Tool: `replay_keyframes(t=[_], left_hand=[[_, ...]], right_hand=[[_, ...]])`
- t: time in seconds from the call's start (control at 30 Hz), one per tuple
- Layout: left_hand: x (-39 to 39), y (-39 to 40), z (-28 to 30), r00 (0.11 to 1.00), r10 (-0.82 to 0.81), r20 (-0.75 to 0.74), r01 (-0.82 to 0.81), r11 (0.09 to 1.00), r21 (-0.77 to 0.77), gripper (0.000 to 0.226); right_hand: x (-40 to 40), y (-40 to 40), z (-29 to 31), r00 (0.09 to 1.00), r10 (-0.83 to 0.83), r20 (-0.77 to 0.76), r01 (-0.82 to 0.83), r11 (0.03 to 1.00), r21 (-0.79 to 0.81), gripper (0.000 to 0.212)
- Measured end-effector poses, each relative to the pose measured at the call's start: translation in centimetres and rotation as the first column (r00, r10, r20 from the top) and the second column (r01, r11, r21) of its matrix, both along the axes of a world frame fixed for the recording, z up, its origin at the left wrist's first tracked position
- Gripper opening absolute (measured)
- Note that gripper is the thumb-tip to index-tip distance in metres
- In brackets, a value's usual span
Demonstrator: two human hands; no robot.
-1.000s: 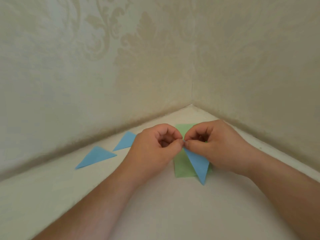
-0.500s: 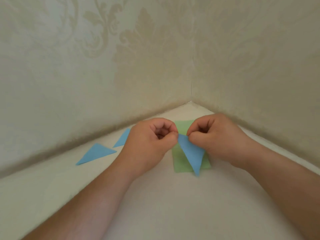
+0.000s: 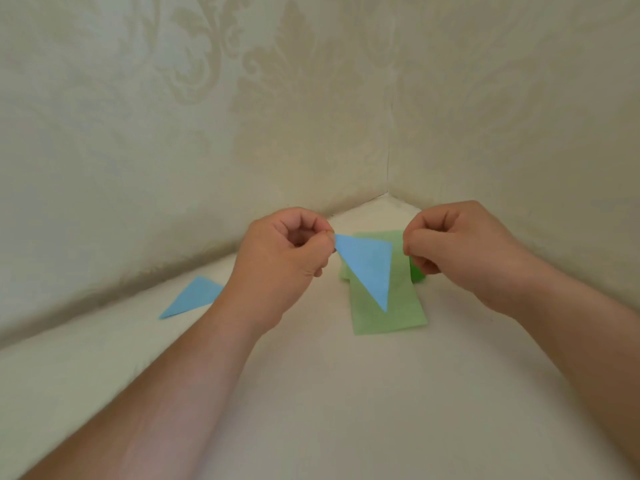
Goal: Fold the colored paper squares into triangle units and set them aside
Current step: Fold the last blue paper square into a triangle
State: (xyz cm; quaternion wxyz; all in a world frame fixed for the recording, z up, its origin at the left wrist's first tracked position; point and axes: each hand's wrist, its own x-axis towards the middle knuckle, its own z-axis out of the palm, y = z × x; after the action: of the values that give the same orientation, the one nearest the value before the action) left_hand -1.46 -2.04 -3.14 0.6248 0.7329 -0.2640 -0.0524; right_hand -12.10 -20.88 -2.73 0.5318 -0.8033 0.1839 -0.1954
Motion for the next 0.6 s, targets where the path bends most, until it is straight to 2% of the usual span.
replay_keyframes(t=[0.07,0.13,0.2,0.3,0.4,0.5,0.6], left_hand=[[0.0,-0.2,-0.2,0.999,0.025,-0.021,-0.026,0.999,-0.027,0.014],[-0.2,-0.6,-0.4,0.997,0.015,-0.077,-0.019,0.998,-0.06,0.015],[-0.6,-0.8,-0.8,0.992,-0.035,-0.122,0.025,0.996,-0.086,0.018],[-0.8,-0.9,-1.0,0.992,-0.075,-0.106,0.068,0.996,-0.065,0.017],[-0.8,-0.6,-1.0,0.991,-0.131,0.013,0.131,0.991,0.006,0.019],[-0.6,-0.1,-1.1,0.958,-0.181,0.221,0.17,0.983,0.067,0.02],[-0.1,0.2,-1.1,0.883,-0.127,0.452,0.077,0.989,0.127,0.015]], right_hand=[[0.1,0.2,0.1,0.999,0.007,0.032,-0.012,0.991,0.134,0.017],[0.0,0.6,0.2,0.996,0.092,0.018,-0.094,0.962,0.255,0.005],[0.0,0.8,-0.2,0.987,0.161,-0.019,-0.148,0.941,0.304,0.012],[0.2,0.9,-0.2,0.986,0.162,-0.028,-0.142,0.922,0.359,0.018],[0.2,0.4,0.0,0.994,0.112,-0.009,-0.096,0.886,0.453,0.018],[0.0,0.2,0.2,0.989,0.145,-0.006,-0.121,0.852,0.51,0.02],[-0.2,0.1,0.5,0.976,0.204,-0.079,-0.153,0.893,0.423,0.013]])
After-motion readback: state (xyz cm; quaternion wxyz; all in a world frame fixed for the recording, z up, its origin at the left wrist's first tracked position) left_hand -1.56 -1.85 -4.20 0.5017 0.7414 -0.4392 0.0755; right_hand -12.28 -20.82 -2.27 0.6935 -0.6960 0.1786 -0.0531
